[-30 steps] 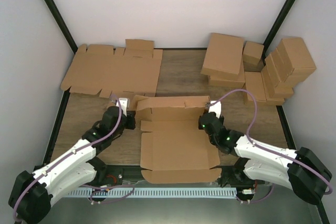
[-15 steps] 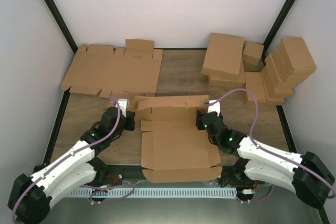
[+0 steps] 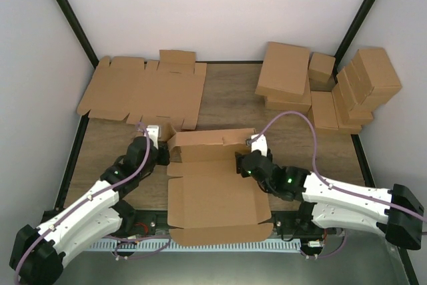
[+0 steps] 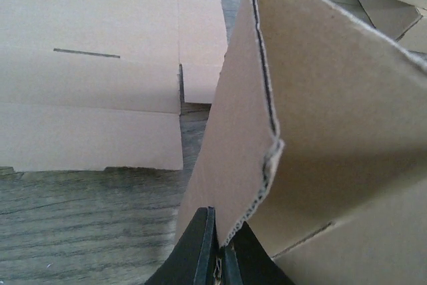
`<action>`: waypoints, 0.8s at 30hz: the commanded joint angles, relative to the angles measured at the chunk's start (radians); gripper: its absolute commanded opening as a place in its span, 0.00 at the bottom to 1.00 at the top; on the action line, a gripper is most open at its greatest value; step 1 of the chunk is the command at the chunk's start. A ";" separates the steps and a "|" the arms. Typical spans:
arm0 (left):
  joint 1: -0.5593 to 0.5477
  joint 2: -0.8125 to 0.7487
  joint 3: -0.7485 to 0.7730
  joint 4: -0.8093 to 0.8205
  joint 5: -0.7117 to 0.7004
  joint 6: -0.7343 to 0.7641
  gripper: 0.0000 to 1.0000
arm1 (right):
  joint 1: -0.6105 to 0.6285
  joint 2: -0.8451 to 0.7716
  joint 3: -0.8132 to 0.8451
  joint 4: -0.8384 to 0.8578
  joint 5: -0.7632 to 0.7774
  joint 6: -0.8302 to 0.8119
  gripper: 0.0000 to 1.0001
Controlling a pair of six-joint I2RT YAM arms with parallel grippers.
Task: Fold the paper box
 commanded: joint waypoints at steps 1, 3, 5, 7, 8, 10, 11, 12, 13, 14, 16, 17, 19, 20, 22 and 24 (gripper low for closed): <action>-0.004 -0.014 0.045 0.025 0.009 -0.033 0.04 | 0.031 0.035 0.108 -0.015 0.032 0.004 0.74; -0.004 -0.010 0.061 0.006 0.003 -0.040 0.04 | 0.031 0.033 0.112 -0.019 0.033 0.022 0.76; -0.004 -0.014 0.069 -0.006 -0.002 -0.043 0.04 | 0.030 0.008 0.098 -0.036 0.053 0.058 0.82; -0.004 -0.027 0.069 -0.013 -0.007 -0.045 0.04 | 0.031 -0.040 0.077 -0.065 0.088 0.097 0.88; -0.004 -0.034 0.069 -0.016 -0.009 -0.046 0.04 | 0.030 -0.054 0.067 -0.081 0.104 0.114 0.91; -0.004 -0.048 0.073 -0.026 -0.015 -0.047 0.04 | 0.029 -0.105 0.053 -0.123 0.131 0.136 0.97; -0.003 -0.052 0.079 -0.035 -0.021 -0.047 0.04 | 0.028 -0.120 0.053 -0.142 0.144 0.142 0.99; -0.004 -0.056 0.089 -0.046 -0.024 -0.048 0.04 | 0.027 -0.136 0.058 -0.164 0.150 0.146 1.00; -0.004 -0.057 0.102 -0.058 -0.025 -0.045 0.04 | 0.025 -0.147 0.062 -0.183 0.153 0.149 1.00; -0.004 -0.058 0.117 -0.072 -0.026 -0.044 0.04 | 0.024 -0.156 0.071 -0.202 0.155 0.152 1.00; -0.004 -0.058 0.152 -0.103 -0.025 -0.037 0.04 | 0.024 -0.171 0.087 -0.229 0.151 0.148 1.00; -0.004 -0.058 0.173 -0.125 -0.024 -0.033 0.04 | 0.024 -0.179 0.097 -0.234 0.149 0.142 1.00; -0.004 -0.055 0.218 -0.158 -0.023 -0.022 0.04 | 0.024 -0.190 0.117 -0.242 0.141 0.119 1.00; -0.005 -0.053 0.238 -0.176 -0.023 -0.018 0.04 | 0.024 -0.193 0.129 -0.242 0.138 0.100 1.00; -0.004 -0.044 0.274 -0.209 -0.016 -0.013 0.04 | 0.024 -0.192 0.159 -0.249 0.135 0.067 1.00; -0.004 -0.032 0.309 -0.239 -0.006 -0.012 0.04 | 0.025 -0.183 0.195 -0.272 0.145 0.052 1.00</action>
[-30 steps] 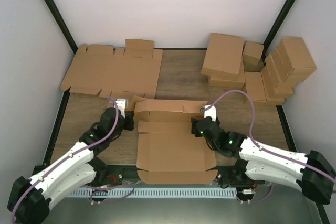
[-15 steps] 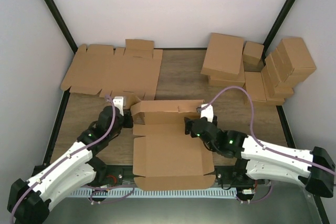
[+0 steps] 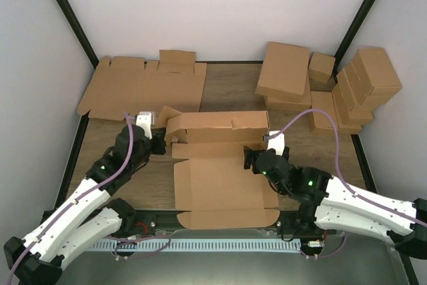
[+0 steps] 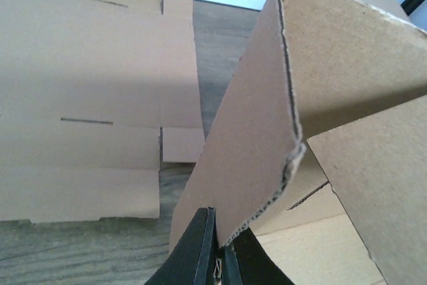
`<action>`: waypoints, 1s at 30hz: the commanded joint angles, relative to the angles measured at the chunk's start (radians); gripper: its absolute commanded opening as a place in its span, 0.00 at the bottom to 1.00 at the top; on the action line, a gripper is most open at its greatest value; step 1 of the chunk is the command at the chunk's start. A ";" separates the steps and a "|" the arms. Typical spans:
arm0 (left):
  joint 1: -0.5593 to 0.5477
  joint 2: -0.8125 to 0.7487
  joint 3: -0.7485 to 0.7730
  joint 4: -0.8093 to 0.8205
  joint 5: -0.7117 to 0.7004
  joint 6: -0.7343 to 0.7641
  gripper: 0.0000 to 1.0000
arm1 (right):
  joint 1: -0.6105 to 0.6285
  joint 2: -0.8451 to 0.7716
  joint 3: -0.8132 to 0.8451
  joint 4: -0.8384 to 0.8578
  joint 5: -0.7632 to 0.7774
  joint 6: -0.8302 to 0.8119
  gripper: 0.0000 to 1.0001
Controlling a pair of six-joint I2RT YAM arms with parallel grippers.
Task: Fold the paper box
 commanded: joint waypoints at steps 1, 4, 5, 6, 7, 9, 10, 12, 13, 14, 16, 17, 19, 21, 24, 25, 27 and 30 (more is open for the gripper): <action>-0.003 0.017 0.093 -0.065 0.022 0.004 0.04 | 0.005 -0.003 0.123 -0.058 0.058 -0.042 1.00; -0.004 0.042 0.148 -0.113 0.030 0.011 0.04 | 0.004 0.002 0.178 -0.095 0.105 -0.071 1.00; -0.003 0.044 0.162 -0.128 0.029 0.015 0.04 | 0.004 0.002 0.190 -0.097 0.112 -0.084 1.00; -0.004 0.058 0.177 -0.143 0.025 0.019 0.04 | 0.005 0.003 0.203 -0.100 0.119 -0.092 1.00; -0.003 0.075 0.188 -0.157 0.020 0.024 0.04 | 0.005 0.004 0.209 -0.102 0.121 -0.100 1.00; -0.003 0.088 0.208 -0.183 0.002 0.028 0.04 | 0.005 0.009 0.210 -0.102 0.117 -0.101 1.00; -0.003 0.090 0.215 -0.198 -0.014 0.025 0.04 | 0.004 0.013 0.205 -0.106 0.114 -0.088 1.00; -0.003 0.089 0.233 -0.230 -0.060 0.015 0.04 | 0.003 0.024 0.179 -0.123 0.109 -0.038 1.00; -0.002 0.086 0.241 -0.248 -0.087 0.010 0.04 | 0.001 0.030 0.161 -0.131 0.106 -0.009 1.00; -0.002 0.079 0.246 -0.257 -0.111 0.007 0.04 | -0.002 0.032 0.140 -0.135 0.099 0.020 1.00; 0.000 0.066 0.254 -0.271 -0.153 0.004 0.04 | -0.010 0.022 0.104 -0.124 0.074 0.052 1.00; 0.000 0.060 0.258 -0.278 -0.170 0.007 0.04 | -0.011 0.012 0.087 -0.108 0.061 0.055 1.00; 0.001 0.057 0.268 -0.296 -0.190 0.015 0.04 | -0.012 -0.016 0.061 -0.070 0.039 0.042 1.00; 0.001 0.064 0.289 -0.319 -0.203 0.027 0.04 | -0.012 -0.034 0.050 -0.037 0.029 0.018 1.00; 0.001 0.077 0.332 -0.350 -0.201 0.056 0.04 | -0.012 -0.031 0.066 0.012 0.019 -0.066 1.00; 0.001 0.083 0.347 -0.361 -0.194 0.066 0.04 | -0.012 -0.022 0.075 0.036 0.010 -0.111 1.00; 0.001 0.096 0.382 -0.384 -0.167 0.086 0.04 | -0.012 0.001 0.109 0.077 -0.014 -0.215 1.00; 0.001 0.110 0.404 -0.398 -0.122 0.111 0.04 | -0.012 0.043 0.158 0.148 -0.060 -0.381 1.00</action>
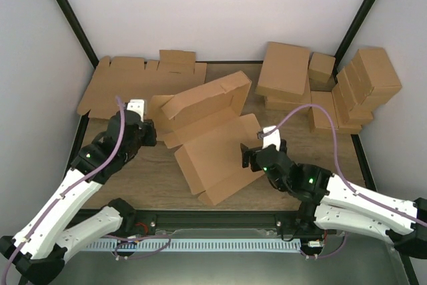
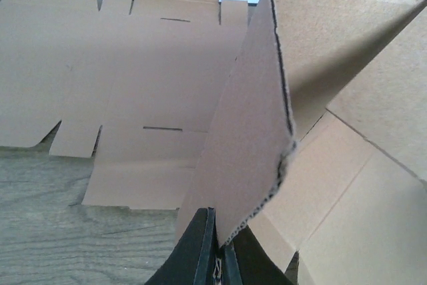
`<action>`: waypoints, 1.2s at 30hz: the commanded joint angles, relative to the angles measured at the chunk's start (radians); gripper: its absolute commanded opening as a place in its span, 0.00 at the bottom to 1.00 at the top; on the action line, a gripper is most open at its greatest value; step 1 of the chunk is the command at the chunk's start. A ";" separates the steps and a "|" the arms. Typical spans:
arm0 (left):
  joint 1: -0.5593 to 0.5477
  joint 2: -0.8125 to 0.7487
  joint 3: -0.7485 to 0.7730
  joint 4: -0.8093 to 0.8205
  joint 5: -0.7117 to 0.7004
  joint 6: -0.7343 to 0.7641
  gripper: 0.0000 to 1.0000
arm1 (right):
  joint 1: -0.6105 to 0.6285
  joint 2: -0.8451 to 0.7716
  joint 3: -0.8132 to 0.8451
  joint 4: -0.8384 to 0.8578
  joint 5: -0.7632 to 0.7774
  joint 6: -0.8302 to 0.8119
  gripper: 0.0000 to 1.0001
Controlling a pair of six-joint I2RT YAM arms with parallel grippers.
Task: Fold the paper box
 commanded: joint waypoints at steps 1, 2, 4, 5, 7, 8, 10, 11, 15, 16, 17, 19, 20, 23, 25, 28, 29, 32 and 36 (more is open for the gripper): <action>0.001 0.011 0.043 -0.010 0.056 0.043 0.04 | -0.004 0.049 0.112 0.160 -0.067 -0.290 1.00; 0.001 0.013 0.038 -0.008 0.061 0.044 0.04 | -0.003 0.061 0.124 0.187 -0.092 -0.353 1.00; 0.001 0.013 0.024 -0.005 0.066 0.045 0.04 | -0.003 0.083 0.146 0.221 -0.128 -0.446 0.98; 0.001 0.012 0.019 -0.002 0.067 0.044 0.04 | -0.003 0.093 0.158 0.235 -0.143 -0.489 0.97; 0.001 0.009 0.012 0.002 0.070 0.043 0.04 | -0.003 0.109 0.178 0.252 -0.163 -0.556 0.96; 0.001 0.009 0.010 0.004 0.073 0.043 0.04 | -0.003 0.114 0.184 0.262 -0.164 -0.584 0.96; 0.001 0.009 0.007 0.006 0.077 0.043 0.04 | -0.003 0.119 0.189 0.285 -0.174 -0.649 0.96; 0.001 0.009 0.007 0.006 0.077 0.043 0.04 | -0.003 0.119 0.188 0.296 -0.188 -0.687 0.96; 0.001 0.009 0.000 0.014 0.083 0.047 0.04 | -0.003 0.108 0.161 0.352 -0.263 -0.881 0.95; 0.000 0.009 -0.002 0.016 0.087 0.047 0.04 | -0.004 0.103 0.147 0.372 -0.262 -0.935 0.95; 0.001 0.008 -0.003 0.019 0.091 0.048 0.04 | -0.003 0.097 0.131 0.396 -0.262 -1.017 0.95; 0.001 0.008 -0.006 0.021 0.102 0.050 0.04 | -0.004 0.087 0.097 0.449 -0.278 -1.151 0.92; 0.001 0.008 -0.009 0.023 0.106 0.050 0.04 | -0.004 0.088 0.087 0.470 -0.289 -1.210 0.91; 0.001 0.008 -0.009 0.025 0.113 0.052 0.04 | -0.006 0.119 0.069 0.523 -0.290 -1.352 0.89; 0.000 0.004 -0.009 0.026 0.117 0.053 0.04 | -0.018 0.165 0.073 0.560 -0.263 -1.404 0.89; 0.001 0.002 -0.012 0.031 0.127 0.054 0.04 | -0.062 0.234 0.104 0.593 -0.286 -1.428 0.87; 0.001 0.000 -0.013 0.031 0.132 0.054 0.04 | -0.077 0.247 0.112 0.608 -0.306 -1.433 0.87; 0.001 -0.004 -0.015 0.037 0.146 0.054 0.04 | -0.119 0.292 0.137 0.672 -0.356 -1.466 0.86; 0.001 -0.005 -0.022 0.045 0.167 0.052 0.04 | -0.177 0.387 0.198 0.716 -0.397 -1.517 0.83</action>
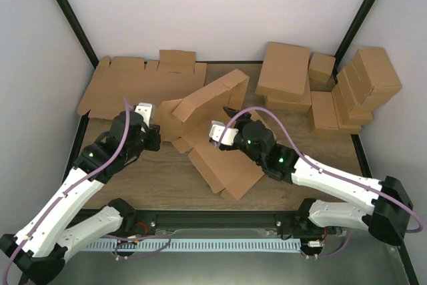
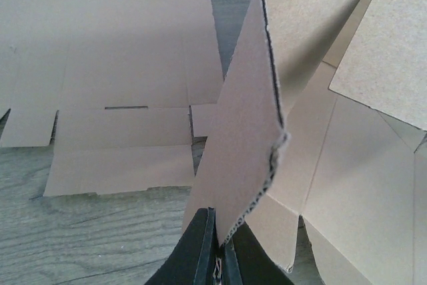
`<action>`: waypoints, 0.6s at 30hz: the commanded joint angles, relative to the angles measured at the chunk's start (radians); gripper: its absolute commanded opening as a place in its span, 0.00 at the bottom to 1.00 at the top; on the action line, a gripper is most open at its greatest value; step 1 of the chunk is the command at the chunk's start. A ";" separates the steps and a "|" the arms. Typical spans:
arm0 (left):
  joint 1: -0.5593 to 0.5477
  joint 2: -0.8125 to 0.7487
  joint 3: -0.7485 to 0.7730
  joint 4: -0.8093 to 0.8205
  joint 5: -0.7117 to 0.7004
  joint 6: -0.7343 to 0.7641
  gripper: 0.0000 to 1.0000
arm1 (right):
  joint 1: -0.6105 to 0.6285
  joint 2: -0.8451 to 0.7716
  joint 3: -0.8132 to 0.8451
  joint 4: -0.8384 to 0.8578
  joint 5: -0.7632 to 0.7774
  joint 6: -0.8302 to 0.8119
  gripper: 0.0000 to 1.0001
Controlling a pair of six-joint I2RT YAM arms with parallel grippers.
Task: Fold the paper box
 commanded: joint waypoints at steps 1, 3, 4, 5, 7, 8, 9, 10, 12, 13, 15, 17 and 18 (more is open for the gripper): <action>0.001 -0.018 -0.013 0.062 0.039 0.004 0.04 | -0.056 0.087 0.126 0.123 -0.060 -0.088 0.82; 0.001 -0.017 -0.014 0.064 0.042 0.002 0.04 | -0.079 0.127 0.165 0.134 -0.084 -0.090 0.81; 0.001 -0.016 -0.015 0.065 0.042 0.002 0.04 | -0.089 0.144 0.180 0.138 -0.099 -0.091 0.81; 0.001 -0.014 -0.015 0.065 0.042 0.002 0.04 | -0.096 0.159 0.193 0.146 -0.106 -0.091 0.80; 0.001 -0.014 -0.015 0.065 0.044 0.001 0.04 | -0.107 0.191 0.218 0.152 -0.122 -0.101 0.77; 0.001 -0.013 -0.016 0.067 0.046 0.001 0.04 | -0.111 0.207 0.229 0.156 -0.125 -0.106 0.75; 0.001 -0.014 -0.017 0.067 0.048 0.000 0.04 | -0.112 0.224 0.241 0.158 -0.127 -0.111 0.73; 0.001 -0.015 -0.018 0.067 0.049 0.000 0.04 | -0.113 0.239 0.251 0.160 -0.127 -0.117 0.71; 0.001 -0.015 -0.018 0.069 0.052 -0.003 0.04 | -0.114 0.265 0.265 0.167 -0.133 -0.128 0.65; 0.001 -0.014 -0.018 0.069 0.053 -0.003 0.04 | -0.114 0.274 0.270 0.168 -0.144 -0.135 0.63; 0.001 -0.016 -0.019 0.069 0.055 -0.004 0.04 | -0.116 0.290 0.279 0.170 -0.157 -0.145 0.56; 0.001 -0.016 -0.019 0.070 0.057 -0.004 0.04 | -0.116 0.304 0.291 0.167 -0.160 -0.147 0.48; 0.001 -0.016 -0.020 0.071 0.058 -0.004 0.04 | -0.116 0.306 0.295 0.167 -0.160 -0.149 0.43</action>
